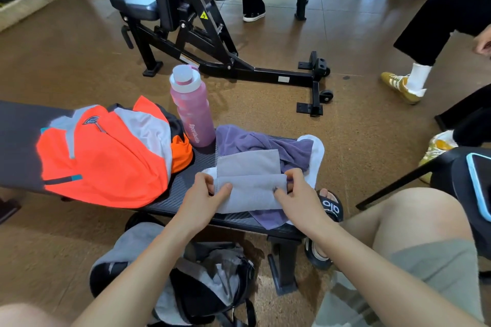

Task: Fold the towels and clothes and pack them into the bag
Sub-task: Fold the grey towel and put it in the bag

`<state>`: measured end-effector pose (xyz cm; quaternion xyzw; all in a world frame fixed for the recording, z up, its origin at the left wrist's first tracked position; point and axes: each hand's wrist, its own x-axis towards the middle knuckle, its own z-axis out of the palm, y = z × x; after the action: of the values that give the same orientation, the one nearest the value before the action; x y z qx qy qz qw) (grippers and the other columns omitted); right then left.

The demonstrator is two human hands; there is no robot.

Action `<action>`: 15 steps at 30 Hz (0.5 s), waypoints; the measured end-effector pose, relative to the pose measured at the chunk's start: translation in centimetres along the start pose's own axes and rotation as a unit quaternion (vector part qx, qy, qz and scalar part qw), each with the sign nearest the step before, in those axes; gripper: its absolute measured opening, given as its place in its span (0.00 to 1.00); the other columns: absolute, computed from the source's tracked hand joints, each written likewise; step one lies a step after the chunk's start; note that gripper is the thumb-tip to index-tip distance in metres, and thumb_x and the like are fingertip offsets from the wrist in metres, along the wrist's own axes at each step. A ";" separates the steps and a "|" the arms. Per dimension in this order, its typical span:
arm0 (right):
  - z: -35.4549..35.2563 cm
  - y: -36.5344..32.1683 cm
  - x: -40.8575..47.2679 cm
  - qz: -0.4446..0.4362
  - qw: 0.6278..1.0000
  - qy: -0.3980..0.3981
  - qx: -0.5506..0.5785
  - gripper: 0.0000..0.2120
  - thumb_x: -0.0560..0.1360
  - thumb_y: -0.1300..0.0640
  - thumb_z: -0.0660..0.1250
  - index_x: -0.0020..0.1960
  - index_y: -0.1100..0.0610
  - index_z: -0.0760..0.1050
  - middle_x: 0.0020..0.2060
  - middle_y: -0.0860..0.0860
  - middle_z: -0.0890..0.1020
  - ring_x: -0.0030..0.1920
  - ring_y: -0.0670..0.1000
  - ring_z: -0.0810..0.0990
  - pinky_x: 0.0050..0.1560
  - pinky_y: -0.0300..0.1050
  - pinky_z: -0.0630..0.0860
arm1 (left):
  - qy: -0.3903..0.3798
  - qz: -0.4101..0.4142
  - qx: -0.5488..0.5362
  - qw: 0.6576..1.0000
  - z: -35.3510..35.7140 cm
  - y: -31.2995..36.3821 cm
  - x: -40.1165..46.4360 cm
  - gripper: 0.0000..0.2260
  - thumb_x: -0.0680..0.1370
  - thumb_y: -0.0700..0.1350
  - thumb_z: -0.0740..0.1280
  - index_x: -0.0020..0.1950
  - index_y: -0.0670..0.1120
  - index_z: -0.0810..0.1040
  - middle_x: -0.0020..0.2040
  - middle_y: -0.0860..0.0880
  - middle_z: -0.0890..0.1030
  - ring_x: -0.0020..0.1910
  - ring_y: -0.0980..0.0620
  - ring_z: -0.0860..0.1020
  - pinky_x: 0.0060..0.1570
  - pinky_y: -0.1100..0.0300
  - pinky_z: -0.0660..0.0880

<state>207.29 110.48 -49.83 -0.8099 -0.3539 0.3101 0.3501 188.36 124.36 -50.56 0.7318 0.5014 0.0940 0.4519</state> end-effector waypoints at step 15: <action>-1.2 -1.0 0.4 -0.412 0.785 -0.061 -0.459 0.19 0.69 0.52 0.62 0.59 0.56 0.72 0.58 0.53 0.75 0.59 0.57 0.75 0.61 0.53 0.70 | -0.170 -0.184 -0.308 0.918 -0.4 0.3 -1.2 0.10 0.79 0.46 0.68 0.60 0.51 0.74 0.35 0.52 0.77 0.30 0.53 0.66 0.33 0.61 0.72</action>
<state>208.04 110.93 -48.46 -0.6321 -0.7747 -0.0137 0.0096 187.67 123.58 -49.71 0.4564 0.4896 0.0329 0.7423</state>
